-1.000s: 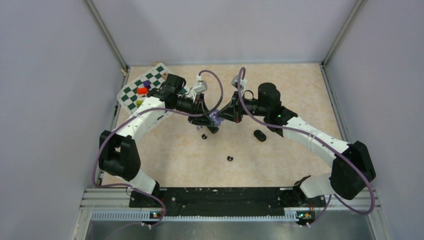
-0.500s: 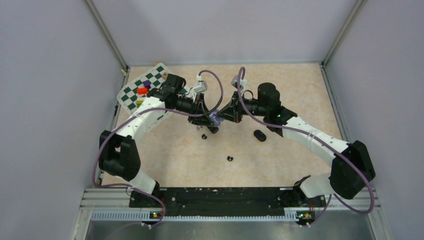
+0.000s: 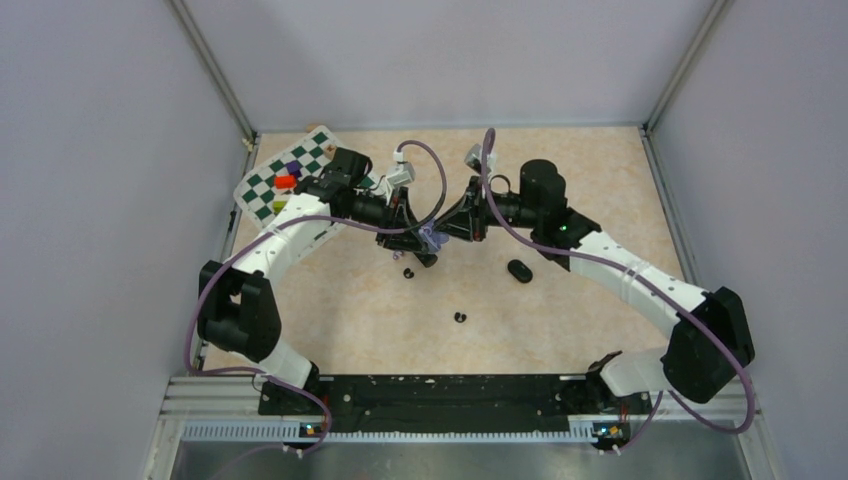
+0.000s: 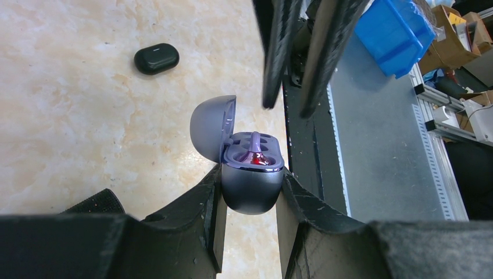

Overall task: Insert the wireless bluetooth earbuds into the charging case
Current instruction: Place the earbud in the charging case, then pick up the earbud from the center of the board.

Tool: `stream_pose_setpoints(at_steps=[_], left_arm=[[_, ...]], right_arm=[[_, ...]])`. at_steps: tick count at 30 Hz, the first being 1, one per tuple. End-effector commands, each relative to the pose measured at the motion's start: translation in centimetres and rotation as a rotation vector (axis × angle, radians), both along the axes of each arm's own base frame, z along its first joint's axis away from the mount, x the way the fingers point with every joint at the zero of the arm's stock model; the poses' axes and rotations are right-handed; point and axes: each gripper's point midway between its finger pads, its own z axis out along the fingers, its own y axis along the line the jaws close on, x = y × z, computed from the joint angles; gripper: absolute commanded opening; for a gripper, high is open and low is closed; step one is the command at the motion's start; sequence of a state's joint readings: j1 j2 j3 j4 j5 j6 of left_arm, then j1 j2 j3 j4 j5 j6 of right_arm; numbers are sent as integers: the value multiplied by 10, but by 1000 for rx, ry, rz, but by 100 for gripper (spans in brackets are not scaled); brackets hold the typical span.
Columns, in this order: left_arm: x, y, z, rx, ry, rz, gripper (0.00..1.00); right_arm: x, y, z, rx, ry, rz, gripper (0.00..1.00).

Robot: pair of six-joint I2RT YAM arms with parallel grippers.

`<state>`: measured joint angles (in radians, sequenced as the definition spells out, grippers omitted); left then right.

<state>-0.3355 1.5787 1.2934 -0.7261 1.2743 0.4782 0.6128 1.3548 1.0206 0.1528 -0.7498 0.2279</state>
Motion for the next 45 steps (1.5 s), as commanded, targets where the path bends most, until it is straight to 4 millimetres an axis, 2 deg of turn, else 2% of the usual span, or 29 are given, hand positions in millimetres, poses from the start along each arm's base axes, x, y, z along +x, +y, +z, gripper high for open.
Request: stream_pose_setpoints(at_steps=[1,5,8,12,15,22,25,29,33,37,39,45], left_arm=[[-8,2,17,-31,-64,-16,0],[-8,4,19,-24,-80,-12,0],[-8,6,20,-19,-91,-9,0],[-12,8,27,-20,-115,-17,0],[-18,11,34,-23,-152,-29,0],[-19,27,58,-38,-240,15,0],[-8,50,80,-105,-247,87,0],[5,83,96,-130,-277,196,0],[10,109,91,-60,-320,294,0],[8,132,80,-4,-295,375,0],[8,148,78,1,-274,435,0],[7,191,76,-80,-260,596,0]], right_arm=[[-6,-14,61,87,-121,21,18],[-2,-31,79,110,-157,-16,20],[10,-44,83,111,-172,-81,21],[39,-59,74,87,-170,-215,21],[54,-57,57,61,-137,-251,19],[81,-25,-10,-13,102,-193,17],[83,-2,-43,-73,179,-148,17],[79,32,-69,-126,241,-79,17],[79,60,-95,-186,274,-48,17],[85,75,-116,-273,257,-101,18],[87,81,-121,-303,228,-131,19],[83,97,-148,-404,181,-178,23]])
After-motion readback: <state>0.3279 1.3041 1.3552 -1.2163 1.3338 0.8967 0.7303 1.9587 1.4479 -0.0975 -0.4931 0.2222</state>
